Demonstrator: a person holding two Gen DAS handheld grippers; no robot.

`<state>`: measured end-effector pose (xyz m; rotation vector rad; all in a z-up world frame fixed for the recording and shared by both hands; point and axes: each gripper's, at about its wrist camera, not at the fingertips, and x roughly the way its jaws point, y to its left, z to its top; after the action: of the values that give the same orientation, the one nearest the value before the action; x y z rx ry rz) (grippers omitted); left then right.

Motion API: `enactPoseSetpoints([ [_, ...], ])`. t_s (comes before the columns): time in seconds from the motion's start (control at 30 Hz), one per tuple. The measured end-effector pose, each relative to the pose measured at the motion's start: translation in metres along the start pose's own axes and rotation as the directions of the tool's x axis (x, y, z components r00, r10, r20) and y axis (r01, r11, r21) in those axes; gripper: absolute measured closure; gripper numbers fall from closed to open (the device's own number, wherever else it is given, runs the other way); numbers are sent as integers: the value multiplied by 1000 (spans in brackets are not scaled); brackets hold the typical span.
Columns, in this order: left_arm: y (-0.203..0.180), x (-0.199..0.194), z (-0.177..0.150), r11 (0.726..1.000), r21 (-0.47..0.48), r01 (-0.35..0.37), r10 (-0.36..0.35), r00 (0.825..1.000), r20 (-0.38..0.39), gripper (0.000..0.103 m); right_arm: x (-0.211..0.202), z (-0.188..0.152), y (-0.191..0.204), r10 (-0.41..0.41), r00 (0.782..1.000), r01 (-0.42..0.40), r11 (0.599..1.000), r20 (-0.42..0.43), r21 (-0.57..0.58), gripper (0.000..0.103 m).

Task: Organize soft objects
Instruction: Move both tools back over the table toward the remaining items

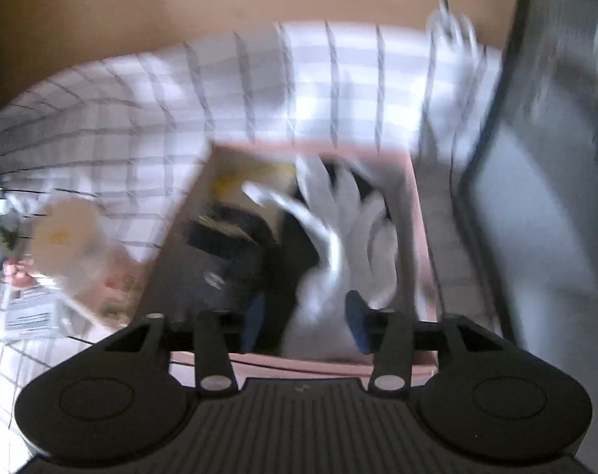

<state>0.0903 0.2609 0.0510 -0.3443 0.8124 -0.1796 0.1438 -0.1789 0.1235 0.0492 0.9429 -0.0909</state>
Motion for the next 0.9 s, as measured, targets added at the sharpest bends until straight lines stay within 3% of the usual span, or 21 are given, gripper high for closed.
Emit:
enactPoseSetpoints([
  [0.07, -3, 7, 1, 1000, -7, 14, -14, 1000, 1, 74, -25, 7, 18, 33, 997, -28, 998, 75, -61, 48],
  [0.17, -10, 14, 0, 999, -1, 38, -38, 999, -1, 74, -53, 24, 59, 147, 980, -127, 981, 137, -150, 41],
  [0.27, -11, 15, -2, 999, 20, 31, -31, 999, -8, 74, -58, 39, 109, 265, 959, -240, 949, 101, -206, 40],
  [0.43, 3, 3, -6, 1000, 2, 26, -26, 1000, -4, 74, -18, 50, 196, 399, 917, -392, 893, -13, -222, 39],
  [0.63, 23, -20, -19, 999, -3, 39, -39, 999, -10, 74, 55, 47, 250, 377, 909, -406, 895, -176, -183, 35],
  [0.7, 27, -25, -22, 998, 2, 55, -55, 998, -10, 74, 52, 30, 254, 388, 905, -421, 877, -178, -232, 35],
  [0.77, 30, -26, -21, 996, 16, 83, -82, 997, -12, 74, 37, 9, 255, 369, 916, -400, 857, -154, -326, 35],
  [0.9, 19, -9, -5, 983, 120, 137, -134, 990, -37, 74, 8, -23, 232, 366, 919, -393, 835, -143, -387, 35],
])
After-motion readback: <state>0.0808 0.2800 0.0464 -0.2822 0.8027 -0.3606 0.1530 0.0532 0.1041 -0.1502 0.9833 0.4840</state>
